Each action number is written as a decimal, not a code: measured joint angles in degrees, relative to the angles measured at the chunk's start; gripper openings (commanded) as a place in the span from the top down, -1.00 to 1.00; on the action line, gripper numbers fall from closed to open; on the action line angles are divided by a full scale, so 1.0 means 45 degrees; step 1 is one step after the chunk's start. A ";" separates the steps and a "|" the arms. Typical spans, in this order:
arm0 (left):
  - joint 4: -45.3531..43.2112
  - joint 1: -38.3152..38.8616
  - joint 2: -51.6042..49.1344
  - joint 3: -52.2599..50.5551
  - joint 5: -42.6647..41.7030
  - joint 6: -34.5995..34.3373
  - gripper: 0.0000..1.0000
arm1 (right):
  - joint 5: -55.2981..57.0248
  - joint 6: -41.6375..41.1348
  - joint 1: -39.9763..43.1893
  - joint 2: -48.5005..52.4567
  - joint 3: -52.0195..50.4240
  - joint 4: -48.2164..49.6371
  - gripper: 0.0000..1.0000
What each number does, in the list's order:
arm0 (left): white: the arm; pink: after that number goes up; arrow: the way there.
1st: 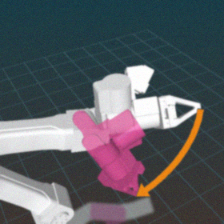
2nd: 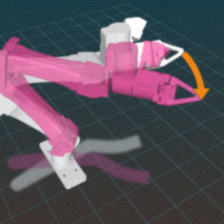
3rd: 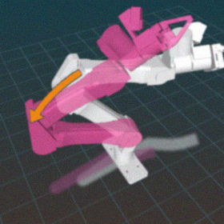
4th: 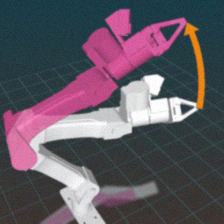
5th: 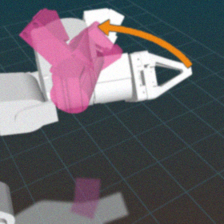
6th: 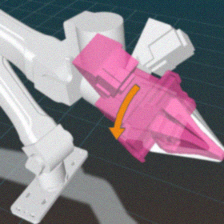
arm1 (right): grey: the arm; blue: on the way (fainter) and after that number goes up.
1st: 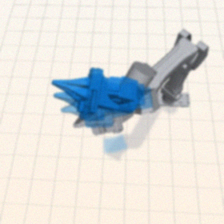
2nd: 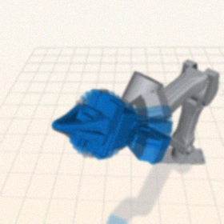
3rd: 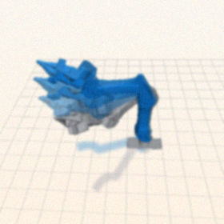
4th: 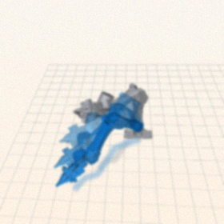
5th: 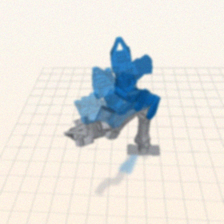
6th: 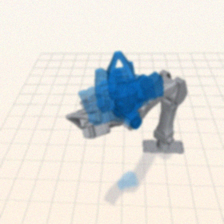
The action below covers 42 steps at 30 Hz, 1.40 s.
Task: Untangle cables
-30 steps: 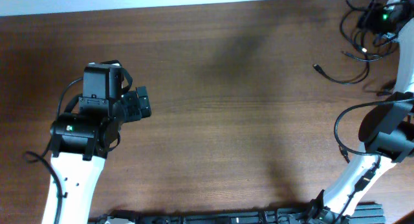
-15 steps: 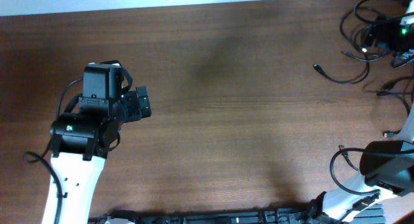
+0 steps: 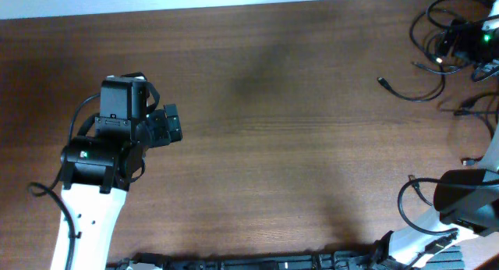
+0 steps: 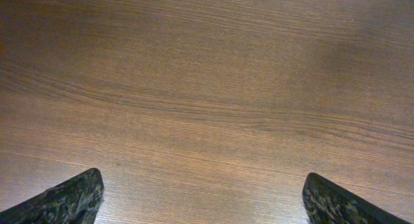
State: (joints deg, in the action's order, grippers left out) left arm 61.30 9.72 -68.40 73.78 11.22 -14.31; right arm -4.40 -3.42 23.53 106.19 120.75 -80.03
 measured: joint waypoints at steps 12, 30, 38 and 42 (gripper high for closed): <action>-0.4546 0.0000 0.5916 -0.5440 0.0243 -0.0481 -0.98 | -0.0049 0.0000 0.0000 0.0000 0.0000 -0.0029 -0.97; -1.3347 -0.1083 1.4897 -1.6257 0.0617 -0.0248 -0.98 | -0.0044 0.0000 0.0000 0.0005 0.0000 -0.0034 -0.97; -1.2760 -0.1117 1.5004 -1.6262 -0.0835 0.3089 -0.98 | -0.0044 0.0000 0.0000 0.0005 0.0000 -0.0039 -0.97; -1.2755 -0.1117 1.5004 -1.6262 -0.1083 0.3400 -0.98 | -0.0044 0.0000 0.0000 0.0005 0.0000 -0.0039 -0.98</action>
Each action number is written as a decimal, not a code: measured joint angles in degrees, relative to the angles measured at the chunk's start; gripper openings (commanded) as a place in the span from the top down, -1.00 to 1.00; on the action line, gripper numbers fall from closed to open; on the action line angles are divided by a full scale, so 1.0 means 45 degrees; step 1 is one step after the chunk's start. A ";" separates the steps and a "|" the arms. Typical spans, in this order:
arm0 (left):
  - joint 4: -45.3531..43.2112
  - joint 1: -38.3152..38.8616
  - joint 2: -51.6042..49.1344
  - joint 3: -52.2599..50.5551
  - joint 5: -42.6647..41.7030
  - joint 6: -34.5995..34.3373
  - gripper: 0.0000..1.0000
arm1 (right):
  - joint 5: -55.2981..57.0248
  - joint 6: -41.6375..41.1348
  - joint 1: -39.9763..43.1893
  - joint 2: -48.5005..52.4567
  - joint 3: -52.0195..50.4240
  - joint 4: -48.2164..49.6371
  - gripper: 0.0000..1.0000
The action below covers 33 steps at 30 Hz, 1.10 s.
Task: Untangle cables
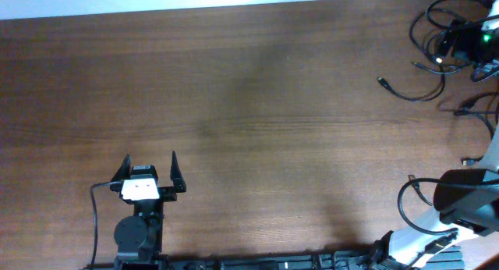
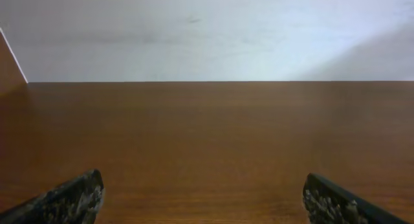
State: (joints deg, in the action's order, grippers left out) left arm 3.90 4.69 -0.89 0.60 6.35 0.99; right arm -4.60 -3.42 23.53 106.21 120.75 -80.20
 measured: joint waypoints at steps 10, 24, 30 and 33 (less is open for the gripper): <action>0.0005 0.0000 0.0000 0.0000 -0.0044 0.0083 -0.98 | 0.0000 0.0000 0.0000 0.0000 0.0000 0.0000 -0.97; 0.0005 0.0000 0.0000 0.0000 -0.0044 0.0087 -0.98 | -0.0471 -0.0010 -0.0379 -0.0267 -0.0631 0.1807 -0.97; 0.0034 0.0000 0.0010 0.0005 -0.0097 0.0126 -0.97 | -0.0865 0.0010 -0.2297 -0.4080 -0.8140 0.8184 -0.97; 0.0039 0.0000 0.0029 0.0005 -0.0131 0.0126 -0.97 | -0.0879 0.0029 -0.2764 -0.5833 -1.2594 1.1934 -0.97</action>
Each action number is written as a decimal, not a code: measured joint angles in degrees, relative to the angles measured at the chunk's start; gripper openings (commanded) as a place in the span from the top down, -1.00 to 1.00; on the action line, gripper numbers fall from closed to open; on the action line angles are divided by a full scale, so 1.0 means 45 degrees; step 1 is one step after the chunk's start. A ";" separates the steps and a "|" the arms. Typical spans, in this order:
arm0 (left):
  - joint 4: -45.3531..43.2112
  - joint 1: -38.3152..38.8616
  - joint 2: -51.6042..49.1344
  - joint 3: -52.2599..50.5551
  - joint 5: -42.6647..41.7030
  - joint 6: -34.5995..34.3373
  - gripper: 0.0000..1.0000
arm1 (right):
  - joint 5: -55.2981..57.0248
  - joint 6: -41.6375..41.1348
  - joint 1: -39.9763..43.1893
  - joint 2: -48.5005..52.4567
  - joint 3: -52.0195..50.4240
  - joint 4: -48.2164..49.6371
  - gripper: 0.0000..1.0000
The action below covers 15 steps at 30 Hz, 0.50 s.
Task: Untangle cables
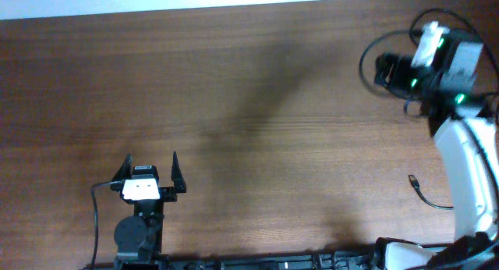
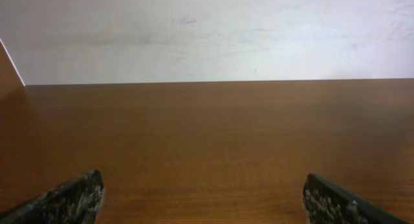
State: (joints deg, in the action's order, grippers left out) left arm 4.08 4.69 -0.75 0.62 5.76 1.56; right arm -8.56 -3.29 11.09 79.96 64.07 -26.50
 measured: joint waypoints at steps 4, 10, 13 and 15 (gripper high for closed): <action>0.0000 0.0000 0.0019 0.0000 0.0000 0.0000 -0.97 | -0.0034 0.0005 -0.0325 -0.1933 -0.3837 0.3507 -0.97; 0.0000 0.0000 0.0029 0.0000 0.0000 0.0005 -0.97 | -0.0155 -0.0005 -0.0325 -0.4415 -0.8782 0.8694 -0.97; 0.0000 0.0000 0.0029 0.0000 0.0000 0.0005 -0.98 | -0.0520 0.0005 -0.0325 -0.5425 -1.1774 1.2201 -0.97; 0.0000 0.0000 0.0029 0.0000 -0.0005 0.0005 -0.98 | -0.0617 0.0005 -0.0325 -0.5838 -1.2900 1.3828 -0.97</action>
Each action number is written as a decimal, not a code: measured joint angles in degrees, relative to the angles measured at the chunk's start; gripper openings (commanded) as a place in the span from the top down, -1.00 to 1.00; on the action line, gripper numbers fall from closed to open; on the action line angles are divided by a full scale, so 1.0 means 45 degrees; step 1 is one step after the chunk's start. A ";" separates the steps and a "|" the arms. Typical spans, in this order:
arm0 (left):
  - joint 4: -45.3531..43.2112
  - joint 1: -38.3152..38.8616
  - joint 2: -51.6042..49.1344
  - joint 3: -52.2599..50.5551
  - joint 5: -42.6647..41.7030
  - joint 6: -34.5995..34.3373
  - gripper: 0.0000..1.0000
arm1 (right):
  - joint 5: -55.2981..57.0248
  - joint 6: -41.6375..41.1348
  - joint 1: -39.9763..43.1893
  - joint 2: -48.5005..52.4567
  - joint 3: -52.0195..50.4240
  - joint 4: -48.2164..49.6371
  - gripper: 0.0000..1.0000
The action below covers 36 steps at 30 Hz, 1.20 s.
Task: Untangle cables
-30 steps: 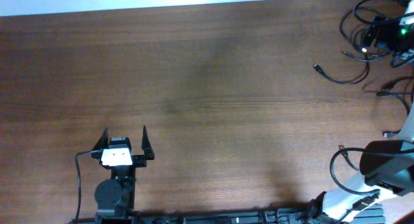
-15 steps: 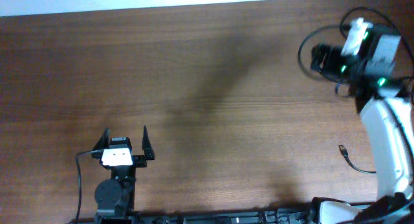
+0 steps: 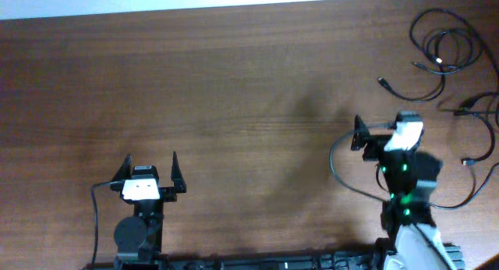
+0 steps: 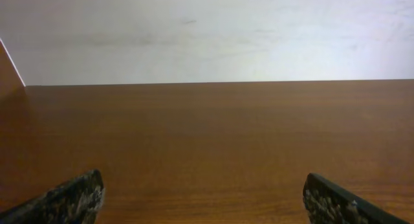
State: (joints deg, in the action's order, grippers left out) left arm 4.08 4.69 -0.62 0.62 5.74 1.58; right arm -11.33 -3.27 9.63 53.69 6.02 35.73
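Black cables lie at the table's far right in the overhead view. A tangled coil (image 3: pixel 446 44) sits in the corner, a loose lead with a plug (image 3: pixel 405 91) below it, and more strands (image 3: pixel 477 137) at the edge. My right gripper (image 3: pixel 382 129) hovers blurred, left of them. One finger (image 3: pixel 358 133) stands far out from the body and nothing shows between the jaws. A thin black loop (image 3: pixel 334 167) hangs by that arm. My left gripper (image 3: pixel 150 157) rests open and empty at the front left, its fingertips (image 4: pixel 71 198) wide apart over bare wood.
The brown wooden table (image 3: pixel 234 90) runs to a white wall (image 4: pixel 207 36) at the back. A dark rail (image 3: pixel 257 264) lies along the front edge between the two arm bases. The left arm's own thin wire (image 3: pixel 97 193) curls beside its base.
My right arm has moved from the upper right, over the cables, down toward the front. The coil and plug lead show again in the corner. The left arm has not moved.
At first my left arm reached over the left of the table, looking down, and my right sat among the corner cables. The left arm then stood folded at the front edge, open. The right arm then stood off the cables, and is now nearer the front with the cables still in place.
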 measured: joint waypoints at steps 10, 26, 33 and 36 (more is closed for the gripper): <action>0.0000 0.0000 0.0000 0.0005 0.0005 0.0000 -0.97 | -0.0121 0.0005 0.0000 -0.3385 -0.1209 -0.3259 -0.97; 0.0005 0.0000 0.0000 0.0005 0.0000 0.0000 -0.97 | 0.0665 0.0102 -0.1083 -1.1778 -0.1209 -0.8704 -0.97; 0.0005 0.0000 0.0000 0.0005 0.0000 0.0005 -0.98 | 0.0797 0.0204 -0.1141 -1.1778 -0.1205 -0.8709 -0.97; 0.0005 0.0000 0.0000 0.0005 0.0000 0.0005 -0.98 | 0.0797 0.0204 -0.1141 -1.1778 -0.1205 -0.8709 -0.97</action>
State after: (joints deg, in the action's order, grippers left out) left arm 4.10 4.69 -0.62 0.64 5.74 1.61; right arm -7.75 -2.35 4.49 0.69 0.60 -3.46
